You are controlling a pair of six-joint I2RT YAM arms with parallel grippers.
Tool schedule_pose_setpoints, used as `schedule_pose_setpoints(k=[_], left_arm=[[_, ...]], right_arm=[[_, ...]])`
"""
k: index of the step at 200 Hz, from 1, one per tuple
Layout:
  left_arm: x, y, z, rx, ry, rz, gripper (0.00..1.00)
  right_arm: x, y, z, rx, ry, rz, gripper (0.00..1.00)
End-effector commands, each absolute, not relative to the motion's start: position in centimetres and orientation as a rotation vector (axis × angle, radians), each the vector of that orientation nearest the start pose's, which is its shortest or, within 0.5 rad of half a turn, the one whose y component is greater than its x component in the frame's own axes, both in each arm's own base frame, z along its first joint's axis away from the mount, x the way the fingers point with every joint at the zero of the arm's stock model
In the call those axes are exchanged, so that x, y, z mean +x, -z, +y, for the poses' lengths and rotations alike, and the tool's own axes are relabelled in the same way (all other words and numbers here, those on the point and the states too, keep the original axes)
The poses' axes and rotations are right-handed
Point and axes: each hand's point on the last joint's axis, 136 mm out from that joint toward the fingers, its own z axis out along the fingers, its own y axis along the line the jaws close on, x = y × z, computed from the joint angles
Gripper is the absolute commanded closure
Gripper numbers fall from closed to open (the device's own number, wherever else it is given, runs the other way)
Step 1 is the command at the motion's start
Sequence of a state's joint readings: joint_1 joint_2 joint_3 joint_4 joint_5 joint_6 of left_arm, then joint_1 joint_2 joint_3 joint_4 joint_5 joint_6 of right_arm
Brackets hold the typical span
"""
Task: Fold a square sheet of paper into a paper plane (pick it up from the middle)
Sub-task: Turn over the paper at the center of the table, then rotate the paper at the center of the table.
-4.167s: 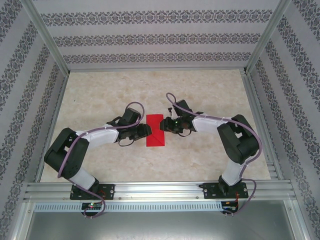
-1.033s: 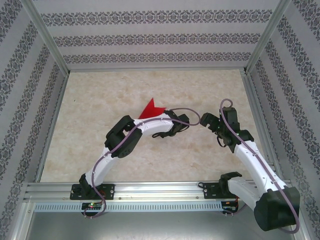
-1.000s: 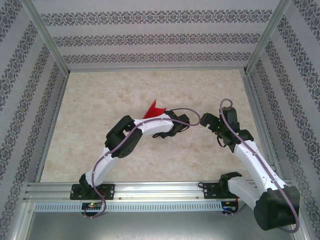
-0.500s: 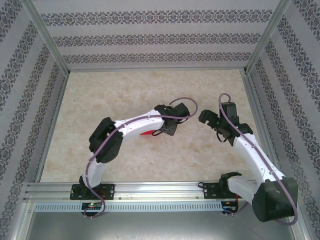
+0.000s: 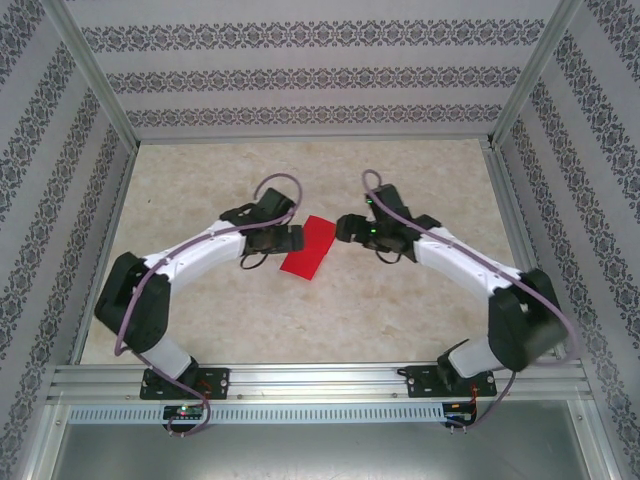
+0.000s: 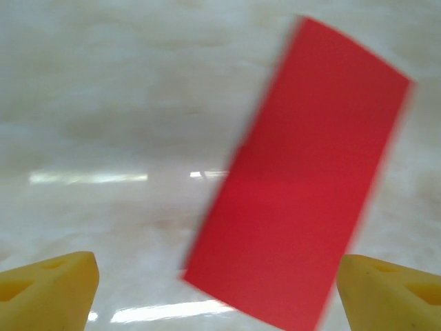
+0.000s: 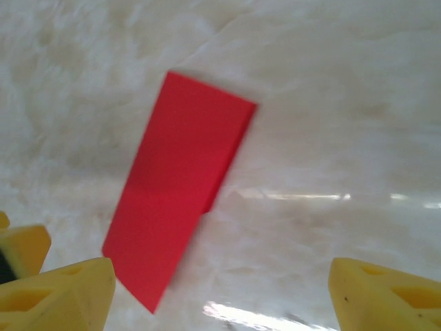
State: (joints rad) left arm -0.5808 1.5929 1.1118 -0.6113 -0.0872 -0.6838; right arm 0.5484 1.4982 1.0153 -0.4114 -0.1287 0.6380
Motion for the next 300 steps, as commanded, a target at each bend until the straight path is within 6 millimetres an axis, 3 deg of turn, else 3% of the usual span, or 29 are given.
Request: schedule_pose_setpoints(k=[1, 28, 55, 77, 105, 141, 159, 188, 214, 231, 256, 278, 300], left_arm=[[34.1, -12.3, -17.6, -0.334, 0.364, 2.551, 0.04], [33.3, -12.3, -13.7, -0.440, 0.298, 2.539, 0.00], [32.3, -12.0, -11.2, -0.536, 0.284, 2.530, 0.00], [31.8, -11.8, -10.2, -0.578, 0.292, 2.518, 0.00], [31.7, -11.8, -9.4, -0.614, 0.299, 2.504, 0.00], [32.0, -11.7, -9.6, -0.625, 0.323, 2.499, 0.00], [32.1, -11.5, -9.8, -0.621, 0.338, 2.508, 0.00], [32.2, -11.2, -10.3, -0.592, 0.355, 2.521, 0.00], [32.4, -11.0, -11.3, -0.548, 0.420, 2.536, 0.00], [32.7, -11.0, -12.5, -0.508, 0.494, 2.544, 0.00], [33.0, -11.5, -15.4, -0.389, 0.637, 2.553, 0.08], [32.9, -11.9, -18.9, -0.253, 0.751, 2.566, 0.20], [32.6, -12.1, -22.9, -0.131, 0.854, 2.577, 0.34]], right_arm=[[34.1, -12.8, 27.9, 0.006, -0.730, 2.559, 0.22], [34.3, -10.9, 33.2, -0.081, -0.792, 2.616, 0.29], [34.3, -9.2, 37.4, -0.154, -0.849, 2.659, 0.36], [34.1, -7.1, 39.0, -0.193, -0.839, 2.713, 0.37], [33.4, -4.8, 39.6, -0.255, -0.816, 2.772, 0.38], [31.4, -2.2, 38.7, -0.410, -0.751, 2.849, 0.39], [29.2, -1.3, 38.0, -0.609, -0.740, 2.881, 0.39], [26.0, 0.3, 33.9, -0.910, -0.616, 2.939, 0.39], [26.1, -1.9, 31.2, -0.953, -0.618, 2.889, 0.41], [27.9, -4.7, 30.4, -0.868, -0.571, 2.806, 0.38], [29.2, -9.2, 29.8, -0.623, -0.645, 2.681, 0.32], [29.7, -10.2, 26.9, -0.297, -0.690, 2.692, 0.32], [29.4, -9.3, 24.0, -0.061, -0.718, 2.713, 0.33]])
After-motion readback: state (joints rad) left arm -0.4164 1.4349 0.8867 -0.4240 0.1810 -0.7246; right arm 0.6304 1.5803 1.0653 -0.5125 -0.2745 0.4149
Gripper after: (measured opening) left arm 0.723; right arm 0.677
